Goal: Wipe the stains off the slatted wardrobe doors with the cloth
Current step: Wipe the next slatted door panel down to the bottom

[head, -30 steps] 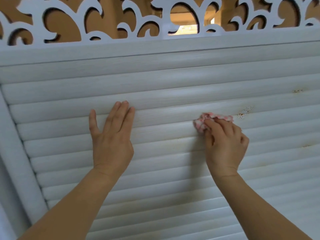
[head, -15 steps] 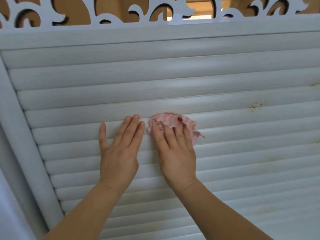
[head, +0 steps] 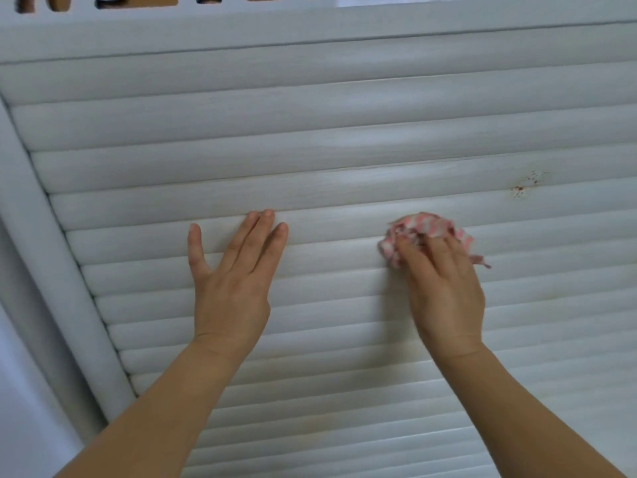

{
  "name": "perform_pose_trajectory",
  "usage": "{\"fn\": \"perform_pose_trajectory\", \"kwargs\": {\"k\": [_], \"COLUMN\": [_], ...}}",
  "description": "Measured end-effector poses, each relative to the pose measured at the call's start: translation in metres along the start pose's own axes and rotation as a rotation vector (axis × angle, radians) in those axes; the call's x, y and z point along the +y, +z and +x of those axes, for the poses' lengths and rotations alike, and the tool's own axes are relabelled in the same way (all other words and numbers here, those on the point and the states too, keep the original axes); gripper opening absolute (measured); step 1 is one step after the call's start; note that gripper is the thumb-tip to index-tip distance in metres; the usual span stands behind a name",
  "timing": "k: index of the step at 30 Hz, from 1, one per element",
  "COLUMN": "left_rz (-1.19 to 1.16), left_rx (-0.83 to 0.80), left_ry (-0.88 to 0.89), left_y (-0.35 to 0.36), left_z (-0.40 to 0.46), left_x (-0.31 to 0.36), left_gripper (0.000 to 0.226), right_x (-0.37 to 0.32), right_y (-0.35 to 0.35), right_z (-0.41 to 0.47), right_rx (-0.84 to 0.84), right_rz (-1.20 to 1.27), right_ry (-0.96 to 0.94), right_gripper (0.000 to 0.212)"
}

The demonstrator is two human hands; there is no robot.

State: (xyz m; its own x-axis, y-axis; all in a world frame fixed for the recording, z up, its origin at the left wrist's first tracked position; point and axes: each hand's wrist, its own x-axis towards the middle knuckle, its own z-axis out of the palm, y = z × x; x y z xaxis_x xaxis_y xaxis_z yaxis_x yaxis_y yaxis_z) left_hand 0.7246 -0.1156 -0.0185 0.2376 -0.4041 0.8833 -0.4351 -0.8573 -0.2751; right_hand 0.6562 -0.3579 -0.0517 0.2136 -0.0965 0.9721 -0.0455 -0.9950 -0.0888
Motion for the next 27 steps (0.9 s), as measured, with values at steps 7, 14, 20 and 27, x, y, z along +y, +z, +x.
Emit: {"fn": "perform_pose_trajectory", "kwargs": {"k": [7,14,20,27], "left_rz": [-0.051,-0.051,-0.03,-0.024], "left_rx": [0.046,0.063,0.047,0.023], "left_ry": [-0.035,-0.072,-0.059,-0.06], "left_y": [0.003,0.004,0.002,0.003], "left_z": [0.0,-0.001,0.0,0.0], "left_x": [0.004,0.003,0.005,0.006], "left_gripper": [0.068,0.066,0.066,0.072], "right_x": [-0.008,-0.07,-0.098,-0.031], "right_y": [-0.002,0.012,0.014,-0.019], "right_z": [0.009,0.019,0.03,0.029], "right_rx": [0.11,0.055,-0.084,-0.053], "right_rz": [0.077,0.115,0.21,0.175], "right_ry": [0.235,0.036,-0.05,0.242], "right_gripper": [0.028,0.017,0.028,0.023]}}
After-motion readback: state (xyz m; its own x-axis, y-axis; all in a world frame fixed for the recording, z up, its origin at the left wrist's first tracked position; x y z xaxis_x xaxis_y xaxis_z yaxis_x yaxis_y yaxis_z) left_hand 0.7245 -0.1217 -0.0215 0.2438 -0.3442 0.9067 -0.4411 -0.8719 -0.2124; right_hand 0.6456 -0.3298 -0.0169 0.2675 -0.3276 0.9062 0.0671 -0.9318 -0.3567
